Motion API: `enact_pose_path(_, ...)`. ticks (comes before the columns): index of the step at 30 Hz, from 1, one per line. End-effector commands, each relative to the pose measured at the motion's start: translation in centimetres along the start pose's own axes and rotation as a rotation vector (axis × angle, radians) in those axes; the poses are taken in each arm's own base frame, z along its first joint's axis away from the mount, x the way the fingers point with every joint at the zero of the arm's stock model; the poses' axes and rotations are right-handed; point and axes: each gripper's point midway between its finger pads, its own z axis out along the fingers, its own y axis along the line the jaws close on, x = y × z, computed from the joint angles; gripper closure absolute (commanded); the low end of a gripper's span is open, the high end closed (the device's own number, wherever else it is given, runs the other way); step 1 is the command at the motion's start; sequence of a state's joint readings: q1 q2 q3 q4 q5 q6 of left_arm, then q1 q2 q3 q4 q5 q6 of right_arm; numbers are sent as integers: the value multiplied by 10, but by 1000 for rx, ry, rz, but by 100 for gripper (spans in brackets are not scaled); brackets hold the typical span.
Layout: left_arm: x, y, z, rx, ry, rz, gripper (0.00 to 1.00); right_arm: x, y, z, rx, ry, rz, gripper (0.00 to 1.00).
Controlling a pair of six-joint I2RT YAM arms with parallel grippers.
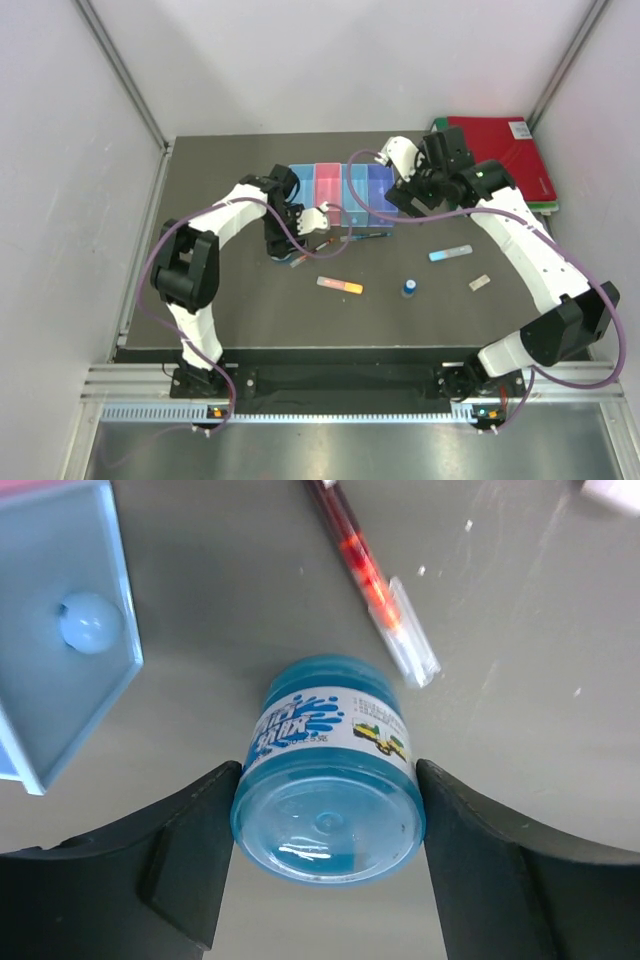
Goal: Sort the stationery into containers
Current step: Pick up the stationery from the center of the board.
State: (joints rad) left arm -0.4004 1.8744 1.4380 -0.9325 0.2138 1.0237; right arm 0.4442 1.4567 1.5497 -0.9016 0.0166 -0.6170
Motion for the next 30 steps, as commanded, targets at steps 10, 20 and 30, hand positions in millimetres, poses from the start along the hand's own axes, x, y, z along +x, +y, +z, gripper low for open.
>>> enact_pose_path(10,12,7,-10,-8,92,68,25,-13,-1,-15,24,-67,12,0)
enact_pose_path(20,3,-1,-10,27,73,71,23,-13,-1,-14,23,-66,10,0)
enact_pose_path(30,2,-2,-3,33,82,66,31,-15,-2,-15,28,-72,10,0)
